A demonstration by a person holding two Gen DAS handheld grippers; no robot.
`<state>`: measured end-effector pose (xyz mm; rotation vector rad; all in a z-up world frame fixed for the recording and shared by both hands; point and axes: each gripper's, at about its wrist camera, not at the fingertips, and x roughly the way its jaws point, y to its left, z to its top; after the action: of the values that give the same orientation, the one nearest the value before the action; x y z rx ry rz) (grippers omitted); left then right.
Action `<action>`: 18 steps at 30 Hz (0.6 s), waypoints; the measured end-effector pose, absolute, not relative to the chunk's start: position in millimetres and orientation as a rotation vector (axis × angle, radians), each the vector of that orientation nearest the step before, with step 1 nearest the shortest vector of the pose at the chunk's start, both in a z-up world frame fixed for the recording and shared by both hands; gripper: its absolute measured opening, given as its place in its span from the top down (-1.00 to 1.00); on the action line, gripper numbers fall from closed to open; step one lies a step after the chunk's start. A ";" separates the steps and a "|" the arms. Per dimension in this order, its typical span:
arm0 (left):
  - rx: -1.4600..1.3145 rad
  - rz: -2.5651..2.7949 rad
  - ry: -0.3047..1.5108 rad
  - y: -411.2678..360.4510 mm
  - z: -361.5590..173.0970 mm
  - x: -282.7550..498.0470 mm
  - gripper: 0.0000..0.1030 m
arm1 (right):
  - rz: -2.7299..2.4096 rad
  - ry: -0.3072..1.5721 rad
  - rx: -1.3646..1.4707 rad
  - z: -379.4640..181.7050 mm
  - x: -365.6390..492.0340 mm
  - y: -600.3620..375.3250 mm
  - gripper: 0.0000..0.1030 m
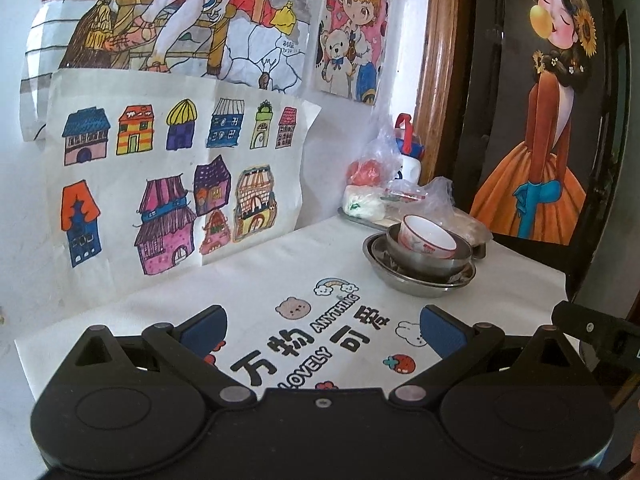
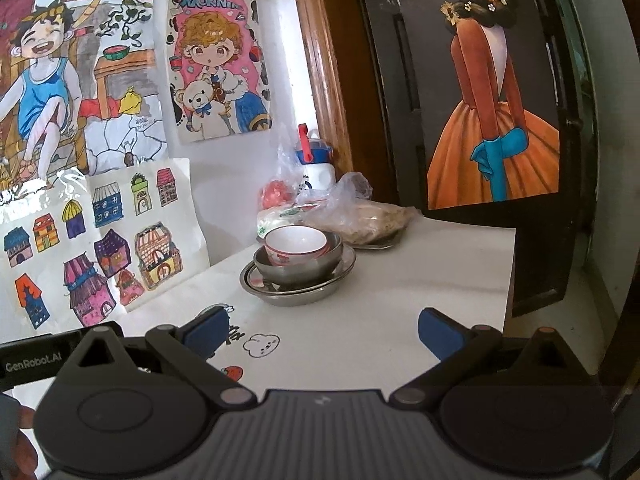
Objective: Organize plates and bowls
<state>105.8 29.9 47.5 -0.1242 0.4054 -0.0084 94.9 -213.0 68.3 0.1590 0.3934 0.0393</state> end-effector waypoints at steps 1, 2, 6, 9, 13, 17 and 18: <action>-0.126 -0.008 0.407 30.1 46.2 105.0 -0.98 | 0.039 0.393 0.156 67.6 94.0 -212.0 -1.00; -0.126 -0.007 0.408 30.2 45.1 104.4 -0.98 | 0.037 0.392 0.153 66.7 93.2 -211.2 -1.00; -0.121 0.001 0.417 31.5 40.3 102.9 -0.98 | 0.029 0.389 0.142 62.6 90.8 -207.9 -1.00; -0.117 0.005 0.422 32.3 37.4 101.9 -0.98 | 0.026 0.390 0.139 58.7 89.3 -205.8 -1.00; -0.112 0.009 0.421 32.5 35.5 101.8 -0.98 | 0.032 0.394 0.147 54.9 89.8 -204.9 -1.00; -0.106 0.011 0.421 31.7 34.7 102.3 -0.98 | 0.026 0.401 0.153 52.4 92.1 -206.1 -1.00; -0.104 0.012 0.419 31.7 34.2 102.4 -0.98 | 0.025 0.403 0.156 51.8 92.5 -206.7 -1.00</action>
<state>102.4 31.7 34.2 -0.1044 0.4195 0.0119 92.5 -206.7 51.8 0.1565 0.4027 0.0254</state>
